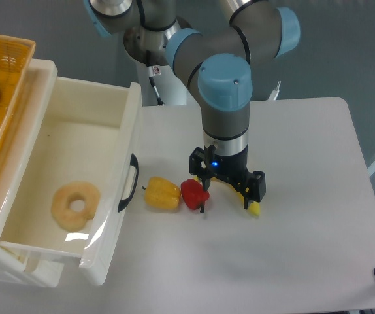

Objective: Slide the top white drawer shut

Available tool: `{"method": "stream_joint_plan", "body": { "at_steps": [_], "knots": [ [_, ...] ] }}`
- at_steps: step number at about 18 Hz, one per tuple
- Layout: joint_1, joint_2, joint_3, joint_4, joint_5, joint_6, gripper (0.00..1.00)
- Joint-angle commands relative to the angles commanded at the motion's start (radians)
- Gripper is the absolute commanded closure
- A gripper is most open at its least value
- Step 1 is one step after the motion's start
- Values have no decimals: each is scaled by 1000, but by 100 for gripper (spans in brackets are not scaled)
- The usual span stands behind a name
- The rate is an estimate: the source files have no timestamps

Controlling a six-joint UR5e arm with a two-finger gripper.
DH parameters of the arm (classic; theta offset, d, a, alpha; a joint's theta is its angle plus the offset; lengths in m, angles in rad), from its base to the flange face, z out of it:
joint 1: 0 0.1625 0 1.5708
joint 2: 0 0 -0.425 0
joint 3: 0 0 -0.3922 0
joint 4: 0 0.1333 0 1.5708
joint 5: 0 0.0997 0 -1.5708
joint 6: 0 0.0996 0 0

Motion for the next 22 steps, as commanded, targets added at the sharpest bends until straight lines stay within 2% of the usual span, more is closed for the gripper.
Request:
{"method": "stream_joint_plan", "body": {
  "at_steps": [7,13,22],
  "knots": [
    [-14,-5,-11,2,38,-31,0],
    [-15,-8,-14,3,34,-169,0],
    [-21,-9,-29,2,41,-183,0]
  ]
}}
